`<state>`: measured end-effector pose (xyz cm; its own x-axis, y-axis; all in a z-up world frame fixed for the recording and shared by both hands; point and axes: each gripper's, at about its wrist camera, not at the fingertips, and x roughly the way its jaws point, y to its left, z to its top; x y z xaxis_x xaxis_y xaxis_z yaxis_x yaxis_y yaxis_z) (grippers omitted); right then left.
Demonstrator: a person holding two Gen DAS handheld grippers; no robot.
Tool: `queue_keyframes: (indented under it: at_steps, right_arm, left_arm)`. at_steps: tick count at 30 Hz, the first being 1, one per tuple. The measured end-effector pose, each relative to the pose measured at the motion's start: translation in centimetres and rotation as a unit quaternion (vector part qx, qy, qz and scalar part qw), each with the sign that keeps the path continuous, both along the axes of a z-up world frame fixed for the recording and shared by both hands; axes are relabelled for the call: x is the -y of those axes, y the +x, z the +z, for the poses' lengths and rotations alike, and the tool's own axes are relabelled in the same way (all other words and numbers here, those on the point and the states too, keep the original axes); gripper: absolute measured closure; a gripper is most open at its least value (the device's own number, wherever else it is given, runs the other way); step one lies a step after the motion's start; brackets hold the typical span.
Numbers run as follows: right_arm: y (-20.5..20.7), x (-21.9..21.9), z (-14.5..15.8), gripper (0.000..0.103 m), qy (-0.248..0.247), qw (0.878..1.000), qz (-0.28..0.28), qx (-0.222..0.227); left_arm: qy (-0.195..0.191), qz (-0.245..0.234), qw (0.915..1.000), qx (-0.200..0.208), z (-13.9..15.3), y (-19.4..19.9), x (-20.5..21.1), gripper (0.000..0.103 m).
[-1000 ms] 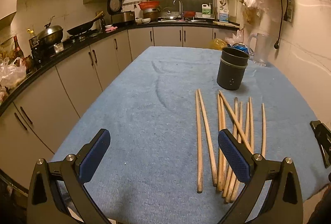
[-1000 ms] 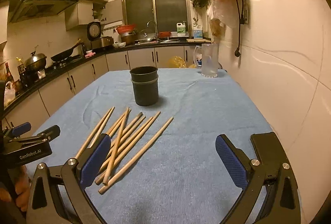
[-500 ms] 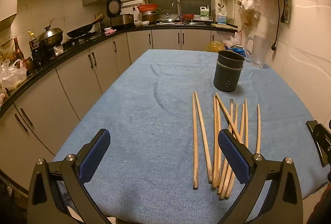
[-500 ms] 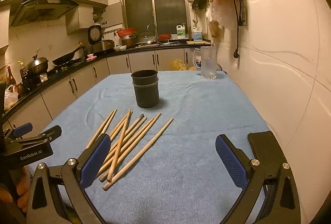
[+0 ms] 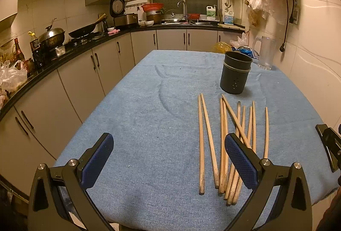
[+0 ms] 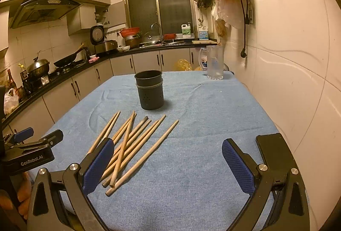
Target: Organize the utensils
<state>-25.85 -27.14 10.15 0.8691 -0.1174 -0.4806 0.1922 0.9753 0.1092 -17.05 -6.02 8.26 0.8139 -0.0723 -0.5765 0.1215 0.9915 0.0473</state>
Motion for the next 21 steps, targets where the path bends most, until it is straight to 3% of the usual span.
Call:
queue_keyframes:
  at_steps: [21]
  right_arm:
    - [0.5, -0.2, 0.4, 0.0, 0.006, 1.0, -0.007, -0.006]
  left_arm:
    - [-0.014, 0.006, 0.9998, -0.009, 0.0, 0.7, -1.1, 0.0]
